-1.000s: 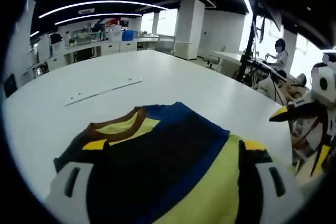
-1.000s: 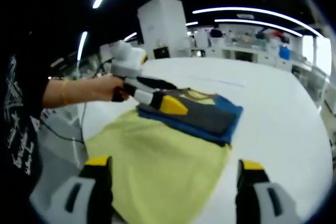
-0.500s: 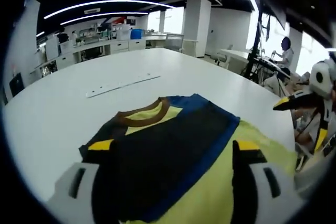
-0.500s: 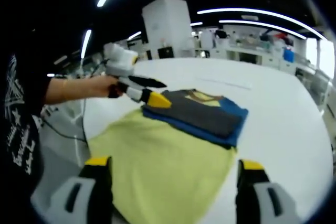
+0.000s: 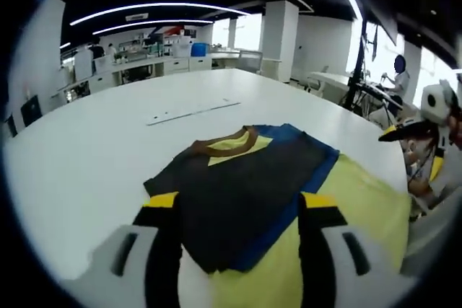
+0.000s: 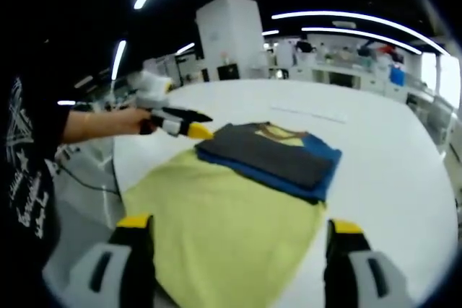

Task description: Fold the garment on the visible template until the final outline fits inside the template.

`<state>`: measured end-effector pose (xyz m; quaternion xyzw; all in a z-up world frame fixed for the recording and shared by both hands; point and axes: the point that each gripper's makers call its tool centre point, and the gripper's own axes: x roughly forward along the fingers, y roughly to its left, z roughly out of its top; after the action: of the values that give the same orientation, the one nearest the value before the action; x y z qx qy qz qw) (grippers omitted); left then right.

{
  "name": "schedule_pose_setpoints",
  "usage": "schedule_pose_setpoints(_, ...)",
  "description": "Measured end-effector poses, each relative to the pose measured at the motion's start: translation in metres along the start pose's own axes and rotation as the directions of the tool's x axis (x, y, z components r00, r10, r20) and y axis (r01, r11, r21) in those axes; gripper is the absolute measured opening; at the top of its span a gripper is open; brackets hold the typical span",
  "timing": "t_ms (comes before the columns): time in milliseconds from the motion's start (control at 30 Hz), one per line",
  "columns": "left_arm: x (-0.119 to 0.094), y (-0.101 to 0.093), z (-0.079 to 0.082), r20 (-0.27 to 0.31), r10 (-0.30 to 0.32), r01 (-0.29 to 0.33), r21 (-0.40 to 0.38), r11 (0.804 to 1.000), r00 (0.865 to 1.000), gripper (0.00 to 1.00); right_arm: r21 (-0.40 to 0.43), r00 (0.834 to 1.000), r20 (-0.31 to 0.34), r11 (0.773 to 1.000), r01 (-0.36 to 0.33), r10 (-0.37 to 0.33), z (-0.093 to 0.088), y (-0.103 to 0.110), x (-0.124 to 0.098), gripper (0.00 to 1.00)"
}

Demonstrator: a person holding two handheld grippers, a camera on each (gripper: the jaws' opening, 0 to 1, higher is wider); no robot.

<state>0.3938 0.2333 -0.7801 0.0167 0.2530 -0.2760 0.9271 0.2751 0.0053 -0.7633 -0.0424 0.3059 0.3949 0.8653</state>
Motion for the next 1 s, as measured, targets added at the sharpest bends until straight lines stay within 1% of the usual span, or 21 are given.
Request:
schedule_pose_setpoints(33, -0.002, 0.002, -0.003, -0.009, -0.003, 0.003, -0.005, 1.0, 1.0, 0.54, 0.001, 1.0, 0.0, 1.0, 0.0, 0.0, 0.0, 0.0, 0.0, 0.99)
schedule_pose_setpoints(133, -0.013, 0.009, -0.016, -0.042, 0.008, -0.007, 0.012, 1.0, 0.999, 0.44, 0.003, 1.0, -0.001, 1.0, 0.002, -0.002, -0.001, -0.001, 0.0, 0.99)
schedule_pose_setpoints(233, -0.021, 0.02, -0.024, -0.047, 0.019, -0.018, 0.005, 1.0, 0.999, 0.37, 0.006, 1.0, -0.002, 1.0, 0.004, -0.004, -0.001, -0.002, 0.0, 0.99)
schedule_pose_setpoints(367, -0.032, 0.028, -0.032, -0.057, 0.041, -0.041, 0.005, 0.999, 0.998, 0.28, 0.007, 1.0, -0.005, 1.0, 0.003, -0.003, -0.002, -0.002, 0.001, 0.99)
schedule_pose_setpoints(500, -0.037, 0.035, -0.035, -0.061, 0.051, -0.051, -0.002, 0.999, 0.997, 0.25, 0.007, 1.0, -0.007, 1.0, 0.002, -0.002, -0.001, -0.001, 0.002, 0.99)
schedule_pose_setpoints(567, -0.039, 0.038, -0.037, -0.063, 0.055, -0.055, 0.004, 0.998, 0.997, 0.22, 0.007, 1.0, -0.006, 1.0, 0.0, 0.0, 0.0, -0.001, 0.003, 0.99)
schedule_pose_setpoints(633, -0.039, 0.037, -0.039, -0.066, 0.056, -0.055, 0.007, 0.998, 0.996, 0.19, 0.007, 1.0, -0.008, 1.0, -0.001, 0.001, 0.0, -0.001, 0.003, 0.99)
schedule_pose_setpoints(733, -0.039, 0.037, -0.045, -0.076, 0.052, -0.051, 0.014, 0.999, 0.996, 0.16, 0.008, 1.0, -0.009, 1.0, -0.002, 0.002, -0.001, 0.0, 0.003, 0.99)
schedule_pose_setpoints(867, -0.037, 0.038, -0.057, -0.113, 0.052, -0.05, 0.022, 0.999, 0.992, 0.13, 0.011, 1.0, -0.013, 1.0, 0.002, -0.002, -0.003, -0.002, 0.003, 0.99)
schedule_pose_setpoints(1000, -0.035, 0.036, -0.062, -0.122, 0.045, -0.044, 0.01, 0.999, 0.991, 0.12, 0.015, 1.0, -0.015, 1.0, 0.008, -0.007, -0.005, -0.004, 0.002, 0.99)
